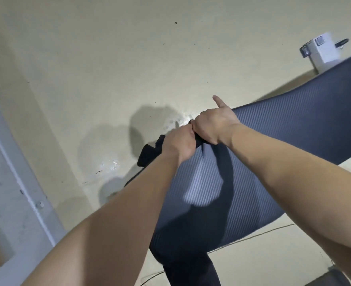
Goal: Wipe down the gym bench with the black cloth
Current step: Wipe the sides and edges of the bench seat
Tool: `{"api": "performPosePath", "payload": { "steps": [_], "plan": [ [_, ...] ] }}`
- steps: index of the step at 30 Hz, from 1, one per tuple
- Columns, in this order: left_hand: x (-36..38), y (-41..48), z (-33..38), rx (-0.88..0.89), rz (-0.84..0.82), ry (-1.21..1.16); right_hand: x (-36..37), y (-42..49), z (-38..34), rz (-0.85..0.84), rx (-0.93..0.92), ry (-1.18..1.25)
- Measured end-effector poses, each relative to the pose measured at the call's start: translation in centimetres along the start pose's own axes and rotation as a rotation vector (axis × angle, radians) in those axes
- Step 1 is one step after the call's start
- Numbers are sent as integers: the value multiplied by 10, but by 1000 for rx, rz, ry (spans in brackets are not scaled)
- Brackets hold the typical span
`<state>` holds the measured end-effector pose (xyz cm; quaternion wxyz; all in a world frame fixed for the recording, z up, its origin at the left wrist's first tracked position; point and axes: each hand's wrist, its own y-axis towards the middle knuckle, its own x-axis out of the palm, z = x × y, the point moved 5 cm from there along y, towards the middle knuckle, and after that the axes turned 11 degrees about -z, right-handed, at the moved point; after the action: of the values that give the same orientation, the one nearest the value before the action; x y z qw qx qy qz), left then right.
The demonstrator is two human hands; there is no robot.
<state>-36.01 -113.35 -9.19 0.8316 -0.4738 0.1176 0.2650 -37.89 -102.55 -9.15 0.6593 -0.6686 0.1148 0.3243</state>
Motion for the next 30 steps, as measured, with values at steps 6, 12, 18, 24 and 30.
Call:
{"api": "performPosePath", "payload": {
  "steps": [6,12,18,24,30],
  "plan": [
    [-2,45,63,108,-129,8,-1,-25,63,-58,193,156],
    [1,76,62,244,-308,-6,12,-35,87,-37,345,356],
    [9,52,19,-122,-344,-105,38,-53,32,-24,562,716],
    [2,46,35,318,-287,206,56,-84,-59,97,910,971],
    [11,54,46,223,-224,126,44,-87,-33,412,913,1258]
  ]
}}
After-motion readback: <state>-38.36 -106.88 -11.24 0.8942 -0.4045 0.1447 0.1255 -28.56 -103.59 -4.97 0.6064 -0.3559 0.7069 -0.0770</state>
